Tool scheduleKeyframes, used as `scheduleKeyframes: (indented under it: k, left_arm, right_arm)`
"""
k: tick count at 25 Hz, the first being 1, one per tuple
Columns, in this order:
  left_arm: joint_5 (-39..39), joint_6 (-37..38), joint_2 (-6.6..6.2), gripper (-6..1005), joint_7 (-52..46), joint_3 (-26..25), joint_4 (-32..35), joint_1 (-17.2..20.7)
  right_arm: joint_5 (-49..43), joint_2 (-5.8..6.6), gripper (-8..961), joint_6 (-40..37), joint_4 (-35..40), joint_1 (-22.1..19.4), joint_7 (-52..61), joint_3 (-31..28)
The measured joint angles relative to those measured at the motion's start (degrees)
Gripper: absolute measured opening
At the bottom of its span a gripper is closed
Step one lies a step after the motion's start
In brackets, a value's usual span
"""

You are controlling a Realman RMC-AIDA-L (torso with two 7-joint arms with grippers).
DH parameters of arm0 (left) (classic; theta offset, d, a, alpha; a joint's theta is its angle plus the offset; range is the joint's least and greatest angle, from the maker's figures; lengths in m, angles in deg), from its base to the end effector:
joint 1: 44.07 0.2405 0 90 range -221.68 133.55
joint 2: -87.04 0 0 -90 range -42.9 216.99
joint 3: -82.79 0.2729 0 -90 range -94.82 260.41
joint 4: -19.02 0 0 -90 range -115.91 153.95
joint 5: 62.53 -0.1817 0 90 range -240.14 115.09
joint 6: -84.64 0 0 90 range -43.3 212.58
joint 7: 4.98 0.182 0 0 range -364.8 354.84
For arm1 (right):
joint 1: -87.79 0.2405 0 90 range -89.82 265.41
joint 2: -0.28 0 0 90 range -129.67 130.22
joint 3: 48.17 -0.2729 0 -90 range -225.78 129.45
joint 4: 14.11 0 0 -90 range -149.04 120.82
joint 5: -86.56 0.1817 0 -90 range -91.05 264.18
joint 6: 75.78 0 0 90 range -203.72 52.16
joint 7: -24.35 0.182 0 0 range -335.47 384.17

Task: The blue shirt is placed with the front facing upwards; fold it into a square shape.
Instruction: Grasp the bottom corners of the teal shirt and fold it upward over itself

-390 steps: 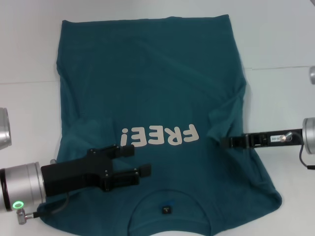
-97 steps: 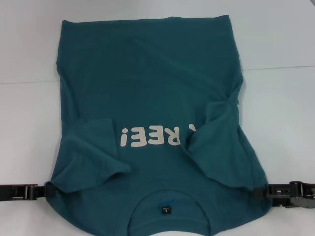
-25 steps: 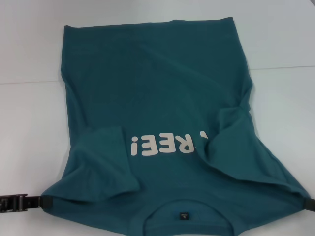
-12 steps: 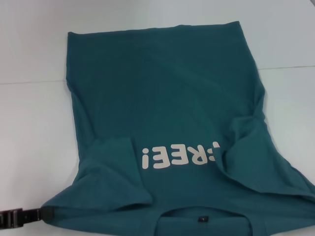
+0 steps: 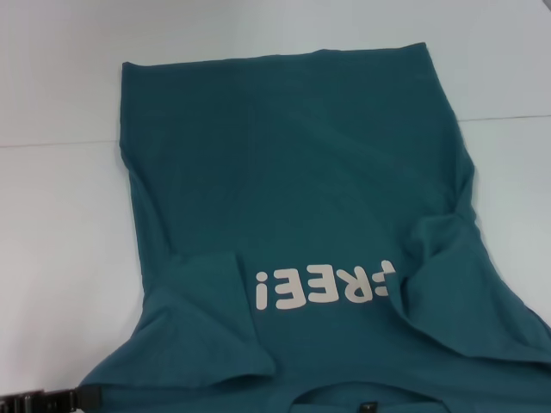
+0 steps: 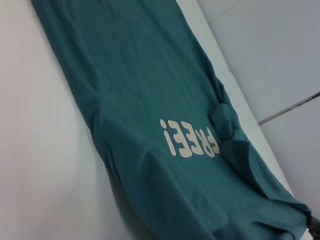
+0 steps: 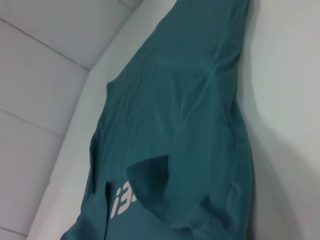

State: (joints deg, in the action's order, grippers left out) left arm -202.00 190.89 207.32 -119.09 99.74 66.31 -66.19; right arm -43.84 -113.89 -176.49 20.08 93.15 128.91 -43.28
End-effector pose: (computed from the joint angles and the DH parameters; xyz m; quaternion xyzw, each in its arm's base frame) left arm -0.3130 0.2464 -0.0147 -0.7900 -0.5754 -0.2058 0.0491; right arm 0.3957 0.1723 0.0298 -0.6667 0.6429 0.3175 0.2036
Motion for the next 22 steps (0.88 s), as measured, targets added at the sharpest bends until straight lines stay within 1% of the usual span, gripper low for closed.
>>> scheduleKeyframes:
  k: [13,22]
  left_arm:
    - [-0.87,0.50,0.39,17,0.64,0.34,0.00,0.43]
    - [-3.09,0.69,0.48,18,1.10,0.97,0.00,0.61]
  right_arm:
    - [-0.49,0.01,33,-0.60,0.00,-1.19,-0.80,-0.38]
    - [-0.49,-0.05,33,-0.62,-0.53,-1.34,-1.07,0.02]
